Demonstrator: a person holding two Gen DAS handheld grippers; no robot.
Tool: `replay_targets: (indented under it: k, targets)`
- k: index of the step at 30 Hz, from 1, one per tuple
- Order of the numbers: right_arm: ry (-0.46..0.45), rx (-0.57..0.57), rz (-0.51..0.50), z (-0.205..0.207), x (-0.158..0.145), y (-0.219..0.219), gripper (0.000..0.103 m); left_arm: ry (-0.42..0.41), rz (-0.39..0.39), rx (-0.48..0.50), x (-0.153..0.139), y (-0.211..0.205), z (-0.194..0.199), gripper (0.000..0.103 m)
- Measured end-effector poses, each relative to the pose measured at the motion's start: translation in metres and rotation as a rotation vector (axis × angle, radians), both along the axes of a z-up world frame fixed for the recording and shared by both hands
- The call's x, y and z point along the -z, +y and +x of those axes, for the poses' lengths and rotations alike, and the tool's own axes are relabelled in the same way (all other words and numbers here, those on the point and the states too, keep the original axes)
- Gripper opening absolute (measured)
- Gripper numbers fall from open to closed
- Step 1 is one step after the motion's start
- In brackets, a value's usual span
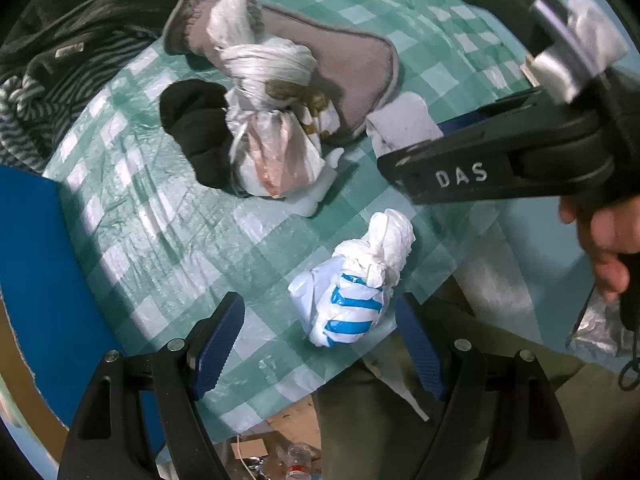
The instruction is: Organize soft objects
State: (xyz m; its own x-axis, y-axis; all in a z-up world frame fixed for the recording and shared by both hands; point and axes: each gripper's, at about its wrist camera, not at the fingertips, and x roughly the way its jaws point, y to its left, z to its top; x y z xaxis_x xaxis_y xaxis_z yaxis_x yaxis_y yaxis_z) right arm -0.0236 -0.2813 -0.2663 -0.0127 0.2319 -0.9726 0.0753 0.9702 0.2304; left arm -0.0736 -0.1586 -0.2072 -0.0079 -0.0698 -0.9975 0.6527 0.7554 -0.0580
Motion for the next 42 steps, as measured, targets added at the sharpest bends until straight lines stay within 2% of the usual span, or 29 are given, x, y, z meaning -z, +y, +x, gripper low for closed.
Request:
replay_targets:
  k: [1, 5, 14, 21, 24, 26, 32, 42]
  targets:
    - [0.001, 0.002, 0.006, 0.0, 0.001, 0.0, 0.042, 0.001, 0.002, 0.005, 0.002, -0.002, -0.001, 0.079]
    - [-0.01, 0.009, 0.017, -0.001, -0.001, -0.01, 0.032, 0.005, 0.023, 0.017, 0.012, -0.011, -0.003, 0.079]
    - [-0.027, 0.02, 0.027, -0.001, -0.011, -0.042, 0.031, 0.032, 0.042, -0.001, 0.033, -0.025, -0.005, 0.079]
    - [-0.032, 0.009, 0.026, -0.006, -0.019, -0.04, 0.031, 0.037, 0.027, -0.044, 0.042, -0.021, -0.001, 0.079]
    - [-0.029, 0.002, 0.024, -0.008, -0.019, -0.036, 0.031, 0.053, 0.018, -0.082, 0.045, -0.013, 0.007, 0.066]
    - [-0.026, -0.003, 0.028, -0.009, -0.02, -0.038, 0.031, 0.064, 0.029, -0.116, 0.051, -0.006, 0.012, 0.049]
    - [-0.035, -0.021, 0.032, -0.006, -0.024, -0.03, 0.031, 0.064, -0.013, -0.17, 0.047, 0.006, 0.02, 0.043]
    - [-0.058, -0.045, 0.043, -0.001, -0.034, -0.02, 0.031, 0.083, -0.071, -0.253, 0.035, 0.042, 0.043, 0.04]
